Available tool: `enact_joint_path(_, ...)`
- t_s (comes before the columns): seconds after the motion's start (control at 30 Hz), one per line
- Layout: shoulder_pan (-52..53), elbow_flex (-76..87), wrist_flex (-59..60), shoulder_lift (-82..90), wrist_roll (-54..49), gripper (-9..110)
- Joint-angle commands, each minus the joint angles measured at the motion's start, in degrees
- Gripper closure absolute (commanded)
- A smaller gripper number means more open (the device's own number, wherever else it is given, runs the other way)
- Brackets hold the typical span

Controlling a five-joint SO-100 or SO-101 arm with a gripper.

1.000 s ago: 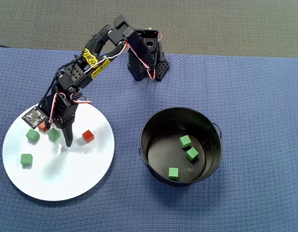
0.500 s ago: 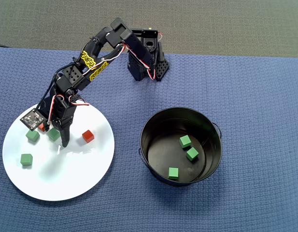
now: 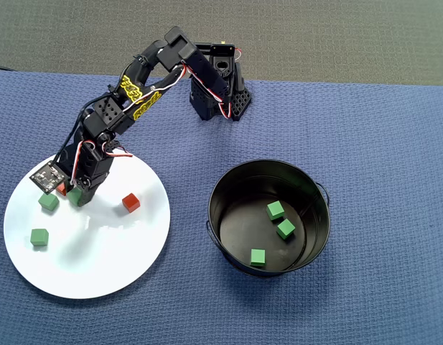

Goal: Pick up the green cubes from the white plate and place them in the black recipient

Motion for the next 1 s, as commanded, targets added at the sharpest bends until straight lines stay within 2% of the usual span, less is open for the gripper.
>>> enact_joint_path(0.0, -0.09, -2.20, -2.20, 1.58, 3.08, 101)
enact_joint_path(0.17, -1.85, -0.62, -4.48, 7.21, 13.36, 101)
enact_joint_path(0.37, -3.60, 7.38, -0.79, 22.94, 18.90, 101)
enact_joint_path(0.43, -4.92, 9.05, 1.49, 28.48, 23.73, 101)
enact_joint_path(0.7, -13.80, 3.34, 19.07, 42.80, 56.34, 101)
enact_joint_path(0.8, -20.92, 0.18, 26.02, 45.62, 68.64, 101)
enact_joint_path(0.97, -34.89, 1.76, 30.94, 51.06, 84.46, 102)
